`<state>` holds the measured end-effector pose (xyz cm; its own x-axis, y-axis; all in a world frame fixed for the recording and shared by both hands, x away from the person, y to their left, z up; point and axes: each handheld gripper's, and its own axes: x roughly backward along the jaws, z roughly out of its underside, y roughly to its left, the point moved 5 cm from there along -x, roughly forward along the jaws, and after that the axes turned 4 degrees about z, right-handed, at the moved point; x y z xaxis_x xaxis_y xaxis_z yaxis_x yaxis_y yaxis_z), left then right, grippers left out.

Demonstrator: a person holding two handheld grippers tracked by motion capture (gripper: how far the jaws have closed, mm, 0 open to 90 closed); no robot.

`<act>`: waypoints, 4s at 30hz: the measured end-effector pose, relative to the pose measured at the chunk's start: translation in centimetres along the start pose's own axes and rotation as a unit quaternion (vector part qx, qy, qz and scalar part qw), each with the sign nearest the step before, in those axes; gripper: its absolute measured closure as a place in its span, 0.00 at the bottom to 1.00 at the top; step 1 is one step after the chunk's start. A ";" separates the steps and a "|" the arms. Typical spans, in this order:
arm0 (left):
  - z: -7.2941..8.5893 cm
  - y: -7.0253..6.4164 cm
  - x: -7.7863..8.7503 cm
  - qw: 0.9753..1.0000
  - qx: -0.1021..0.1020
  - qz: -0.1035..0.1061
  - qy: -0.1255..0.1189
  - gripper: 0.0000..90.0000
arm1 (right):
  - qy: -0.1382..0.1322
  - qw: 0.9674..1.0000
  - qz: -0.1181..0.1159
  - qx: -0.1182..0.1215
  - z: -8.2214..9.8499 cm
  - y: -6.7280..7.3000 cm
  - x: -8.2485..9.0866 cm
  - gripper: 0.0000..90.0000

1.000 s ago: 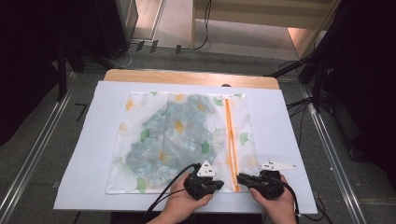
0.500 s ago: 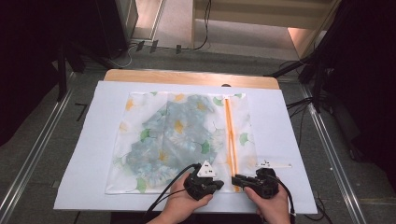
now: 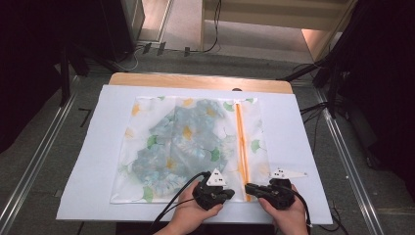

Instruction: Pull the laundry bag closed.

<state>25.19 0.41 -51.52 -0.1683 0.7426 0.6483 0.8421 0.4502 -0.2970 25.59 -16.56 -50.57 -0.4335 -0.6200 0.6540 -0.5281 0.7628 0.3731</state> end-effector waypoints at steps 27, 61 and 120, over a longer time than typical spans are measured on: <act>0.0 0.0 0.0 1.000 -0.001 0.000 0.001 1.00 | 0.008 0.999 0.009 0.052 0.4 -0.1 0.3 0.94; -0.8 -2.0 -1.8 0.999 -0.033 -0.009 0.008 1.00 | 0.011 0.998 0.021 0.053 0.2 0.0 0.0 1.00; -0.8 -1.8 -1.8 0.999 -0.033 0.003 0.006 1.00 | -0.044 0.995 0.064 0.061 -8.9 -3.6 -2.7 1.00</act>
<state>24.36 -2.10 -51.58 -0.1572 0.7396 0.6544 0.8749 0.4117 -0.2551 35.18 -16.00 -47.86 -0.5617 -0.5369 0.6295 -0.5466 0.8120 0.2047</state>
